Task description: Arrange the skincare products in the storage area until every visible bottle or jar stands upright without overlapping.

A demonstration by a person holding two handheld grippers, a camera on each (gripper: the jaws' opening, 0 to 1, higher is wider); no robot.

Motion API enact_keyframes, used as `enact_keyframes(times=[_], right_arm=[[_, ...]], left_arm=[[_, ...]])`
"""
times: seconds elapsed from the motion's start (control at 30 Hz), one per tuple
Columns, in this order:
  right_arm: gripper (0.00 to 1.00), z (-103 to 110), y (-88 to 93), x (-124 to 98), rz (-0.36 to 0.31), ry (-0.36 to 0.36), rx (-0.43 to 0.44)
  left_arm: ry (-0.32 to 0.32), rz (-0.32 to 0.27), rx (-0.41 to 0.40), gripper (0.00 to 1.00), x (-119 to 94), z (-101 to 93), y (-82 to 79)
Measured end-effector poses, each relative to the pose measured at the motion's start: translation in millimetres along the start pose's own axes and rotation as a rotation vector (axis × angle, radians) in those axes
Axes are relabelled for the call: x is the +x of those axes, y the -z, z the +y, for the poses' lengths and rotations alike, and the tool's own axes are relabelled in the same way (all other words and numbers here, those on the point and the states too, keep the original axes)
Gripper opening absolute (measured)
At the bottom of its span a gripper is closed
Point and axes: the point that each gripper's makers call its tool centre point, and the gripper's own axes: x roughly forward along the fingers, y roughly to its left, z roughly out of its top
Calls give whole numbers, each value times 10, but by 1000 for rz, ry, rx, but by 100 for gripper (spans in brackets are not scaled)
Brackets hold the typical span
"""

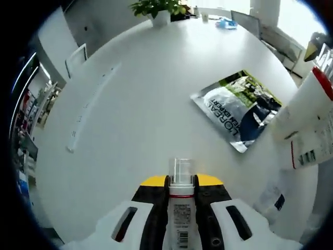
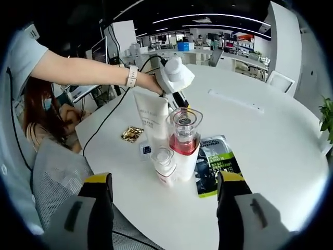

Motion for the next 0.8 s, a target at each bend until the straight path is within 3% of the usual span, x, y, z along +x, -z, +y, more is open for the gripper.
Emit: enact_keyframes(times=[0.27, 0.8], right_arm=[[81, 13, 0, -55, -34, 13, 5], [84, 211, -4, -102, -44, -36, -18]], left_arm=[[-27, -55, -28, 14, -131, -111, -4], [-155, -209, -115, 14, -751, -213, -44]])
